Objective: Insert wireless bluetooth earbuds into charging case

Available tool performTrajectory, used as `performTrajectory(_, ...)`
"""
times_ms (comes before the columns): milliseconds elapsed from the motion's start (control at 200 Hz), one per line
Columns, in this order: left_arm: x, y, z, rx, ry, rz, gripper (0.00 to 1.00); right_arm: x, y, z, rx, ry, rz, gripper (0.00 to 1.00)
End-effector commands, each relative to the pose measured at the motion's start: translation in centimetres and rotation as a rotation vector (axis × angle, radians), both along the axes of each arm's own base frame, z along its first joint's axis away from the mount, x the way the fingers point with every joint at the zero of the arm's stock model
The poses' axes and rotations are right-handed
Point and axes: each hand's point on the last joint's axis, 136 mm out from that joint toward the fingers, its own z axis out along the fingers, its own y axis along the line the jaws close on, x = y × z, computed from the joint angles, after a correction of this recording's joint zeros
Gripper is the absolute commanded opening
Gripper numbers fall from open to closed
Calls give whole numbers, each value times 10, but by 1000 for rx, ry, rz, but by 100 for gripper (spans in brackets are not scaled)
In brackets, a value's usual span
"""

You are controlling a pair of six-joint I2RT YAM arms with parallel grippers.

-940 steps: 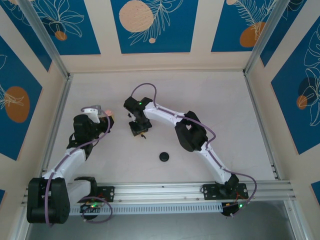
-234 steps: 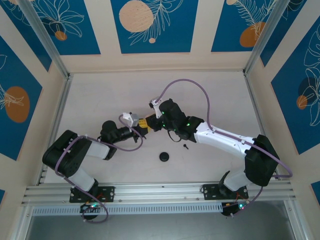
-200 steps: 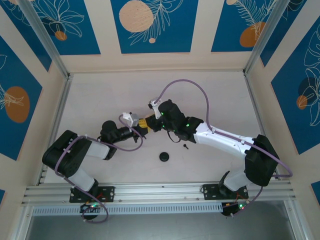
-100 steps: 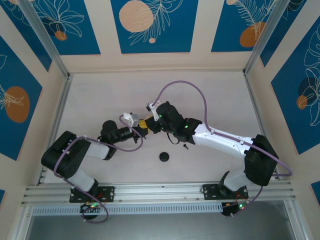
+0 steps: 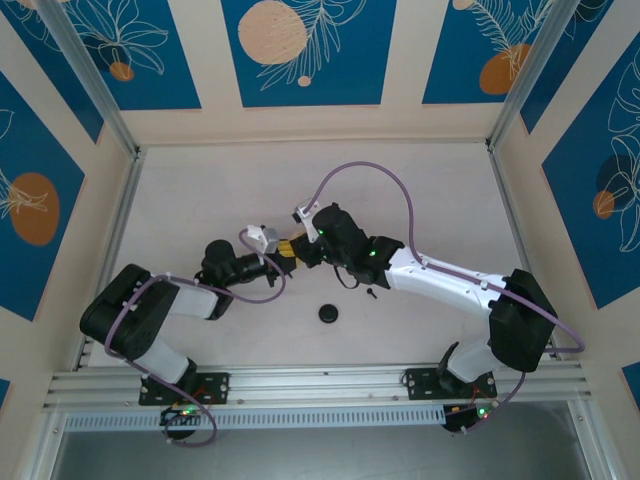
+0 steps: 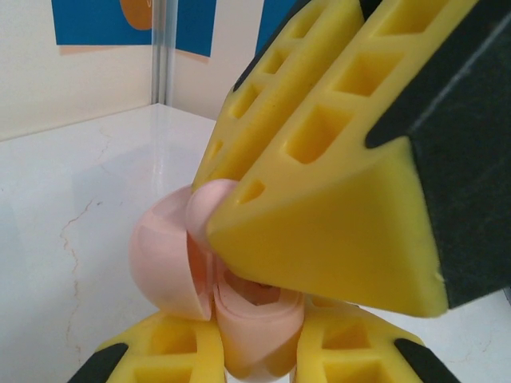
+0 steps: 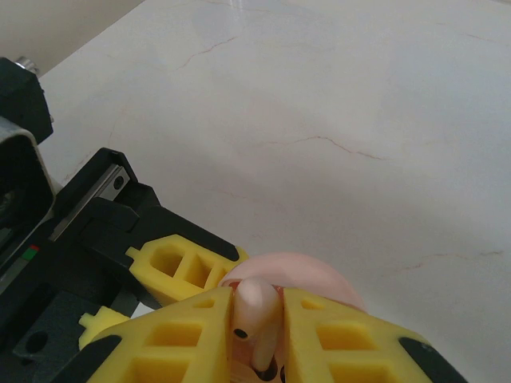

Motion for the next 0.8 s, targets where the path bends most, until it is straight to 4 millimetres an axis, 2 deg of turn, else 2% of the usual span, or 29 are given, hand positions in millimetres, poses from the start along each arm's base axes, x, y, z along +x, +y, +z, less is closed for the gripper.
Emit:
performTrajectory(0,0,-4,45,-68,-147,-12,7,-17,-2,-25,-62,68,39,21)
performTrajectory(380,1,-3,38,-75,-135,1,7,-8,-13,-33,-47,121,-21,22)
performTrajectory(795,0,-2,35,-91,-116,2,7,-4,-21,-55,-58,172,-44,22)
